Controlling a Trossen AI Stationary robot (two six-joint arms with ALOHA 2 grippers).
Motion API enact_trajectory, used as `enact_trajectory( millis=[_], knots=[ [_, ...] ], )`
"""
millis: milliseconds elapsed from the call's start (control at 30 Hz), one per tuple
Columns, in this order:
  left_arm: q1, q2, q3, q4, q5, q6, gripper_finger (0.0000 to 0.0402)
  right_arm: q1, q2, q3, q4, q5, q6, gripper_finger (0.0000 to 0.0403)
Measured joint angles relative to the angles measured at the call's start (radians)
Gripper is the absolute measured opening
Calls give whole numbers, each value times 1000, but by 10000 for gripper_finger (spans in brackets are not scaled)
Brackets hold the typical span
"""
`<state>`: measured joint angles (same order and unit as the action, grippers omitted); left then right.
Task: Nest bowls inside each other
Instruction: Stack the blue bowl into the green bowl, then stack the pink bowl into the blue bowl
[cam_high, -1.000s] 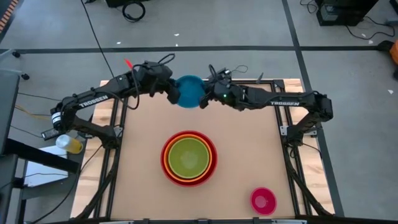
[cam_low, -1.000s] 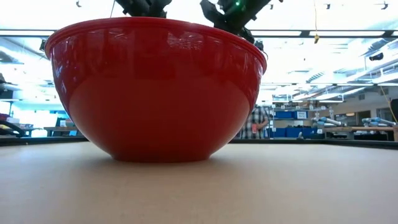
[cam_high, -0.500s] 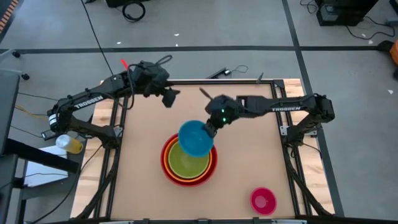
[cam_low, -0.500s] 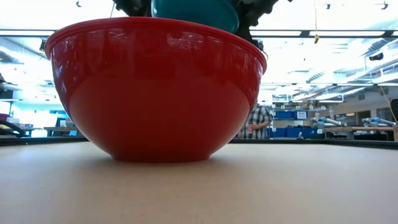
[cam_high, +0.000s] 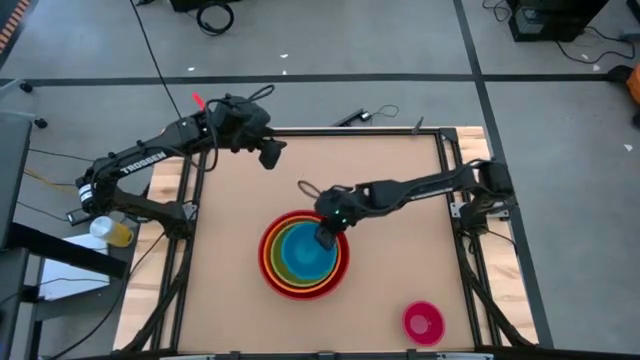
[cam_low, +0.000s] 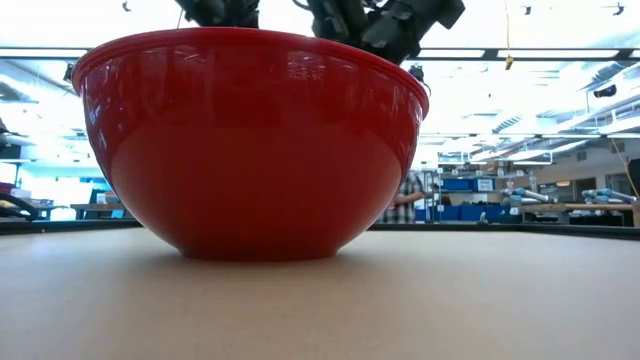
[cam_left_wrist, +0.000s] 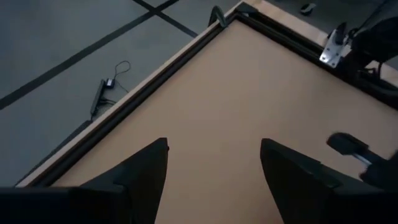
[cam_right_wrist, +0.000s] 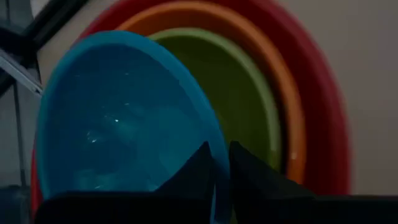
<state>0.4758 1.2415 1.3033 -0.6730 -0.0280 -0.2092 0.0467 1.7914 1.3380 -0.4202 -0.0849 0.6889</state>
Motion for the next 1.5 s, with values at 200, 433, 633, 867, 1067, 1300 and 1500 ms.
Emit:
enact_trajectory(
  millis=[200, 433, 633, 867, 1067, 1300, 1500],
  knots=[
    [7, 1, 0, -26, 0, 33, 258, 19, 51, 18, 1, 15, 9, 81],
    [12, 1, 0, -32, 0, 133, 258, 5, 42, 19, -34, 26, 197, 168],
    [36, 2, -1, -30, 66, 217, 258, -20, -48, 19, -190, 96, 416, 186],
    [31, 2, -1, 37, 249, 245, 258, 29, -195, 21, -450, 174, 536, 187],
    [-29, 2, -1, 114, 243, 192, 258, 138, -225, 12, -770, 165, 486, 187],
    [-123, 3, -1, 157, 181, 120, 258, 173, -224, -18, -827, 134, 384, 187],
    [-196, 3, -2, 224, 179, -63, 258, 281, -224, -18, -826, 81, 353, 187]
  ],
)
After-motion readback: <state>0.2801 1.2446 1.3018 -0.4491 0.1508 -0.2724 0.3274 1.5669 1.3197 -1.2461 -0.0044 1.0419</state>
